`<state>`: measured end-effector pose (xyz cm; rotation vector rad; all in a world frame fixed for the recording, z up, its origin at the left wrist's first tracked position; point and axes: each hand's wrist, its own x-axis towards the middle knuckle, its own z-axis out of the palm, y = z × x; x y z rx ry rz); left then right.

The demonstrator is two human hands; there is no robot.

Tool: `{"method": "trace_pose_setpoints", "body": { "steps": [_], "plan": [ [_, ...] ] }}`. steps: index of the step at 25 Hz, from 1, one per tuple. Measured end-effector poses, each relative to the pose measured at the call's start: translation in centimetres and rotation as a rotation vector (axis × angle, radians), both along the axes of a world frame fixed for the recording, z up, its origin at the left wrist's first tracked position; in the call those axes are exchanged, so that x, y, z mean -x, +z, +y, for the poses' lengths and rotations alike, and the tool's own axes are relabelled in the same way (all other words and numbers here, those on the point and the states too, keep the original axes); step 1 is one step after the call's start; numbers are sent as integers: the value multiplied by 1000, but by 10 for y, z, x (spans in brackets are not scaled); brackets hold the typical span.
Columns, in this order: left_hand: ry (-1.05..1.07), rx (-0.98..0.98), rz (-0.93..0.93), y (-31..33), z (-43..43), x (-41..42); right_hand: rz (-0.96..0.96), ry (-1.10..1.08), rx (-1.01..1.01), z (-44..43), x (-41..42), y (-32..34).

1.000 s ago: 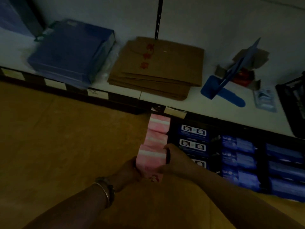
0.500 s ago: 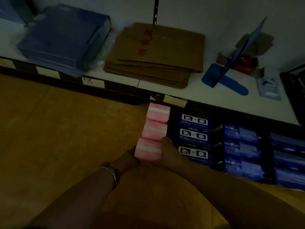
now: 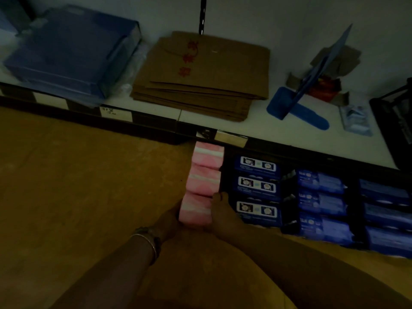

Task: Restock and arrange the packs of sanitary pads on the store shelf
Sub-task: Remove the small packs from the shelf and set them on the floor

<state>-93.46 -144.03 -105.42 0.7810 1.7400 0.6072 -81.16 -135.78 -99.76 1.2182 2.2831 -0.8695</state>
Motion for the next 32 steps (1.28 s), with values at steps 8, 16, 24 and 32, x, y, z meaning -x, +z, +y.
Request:
{"method": "trace_pose_setpoints", "body": {
  "steps": [8,16,24,32],
  "plan": [
    [255,24,5,1,3,12,52,-71,62,2,-2,7],
    [487,-143,228,20,28,23,282,-175,-153,9,-4,37],
    [357,-177,240,94,30,-7,368,-400,-75,-10,-16,97],
    [327,-29,198,204,-1,-7,621,-880,161,-30,-17,189]
  ]
}}
